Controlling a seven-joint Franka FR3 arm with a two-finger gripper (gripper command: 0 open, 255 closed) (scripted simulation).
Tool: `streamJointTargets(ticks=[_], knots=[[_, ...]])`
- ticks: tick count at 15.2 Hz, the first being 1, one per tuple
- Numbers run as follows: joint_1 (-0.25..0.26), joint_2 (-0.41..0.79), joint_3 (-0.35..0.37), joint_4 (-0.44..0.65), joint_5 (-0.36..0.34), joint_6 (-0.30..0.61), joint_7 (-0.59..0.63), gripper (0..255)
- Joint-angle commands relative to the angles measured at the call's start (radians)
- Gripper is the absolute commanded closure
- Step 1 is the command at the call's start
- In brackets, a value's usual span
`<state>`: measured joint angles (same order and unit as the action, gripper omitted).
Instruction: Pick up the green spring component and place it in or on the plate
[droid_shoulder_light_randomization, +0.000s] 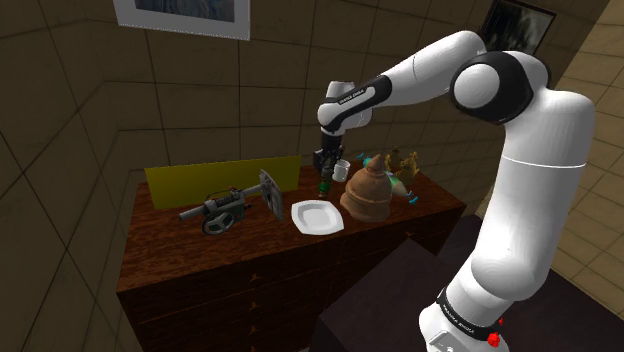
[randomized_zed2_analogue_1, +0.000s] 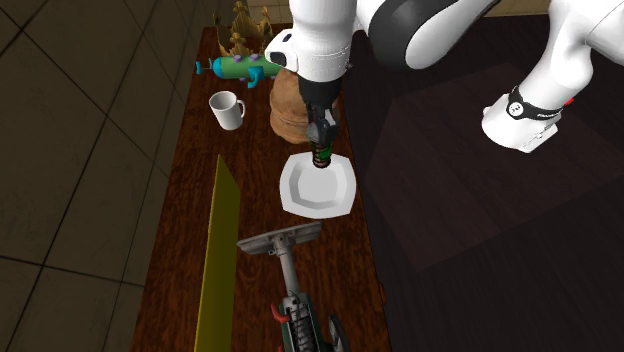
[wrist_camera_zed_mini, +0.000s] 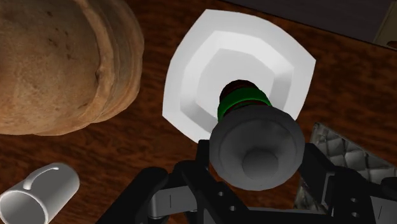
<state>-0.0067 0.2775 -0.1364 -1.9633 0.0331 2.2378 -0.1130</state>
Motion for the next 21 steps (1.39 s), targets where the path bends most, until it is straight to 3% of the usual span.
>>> streamJointTargets(ticks=[1,21], knots=[[0.000,0.013,0.001,-0.011,0.002,0.024,0.000,255],[-0.011,0.179,0.017,-0.048,0.033,0.227,-0.019,255]])
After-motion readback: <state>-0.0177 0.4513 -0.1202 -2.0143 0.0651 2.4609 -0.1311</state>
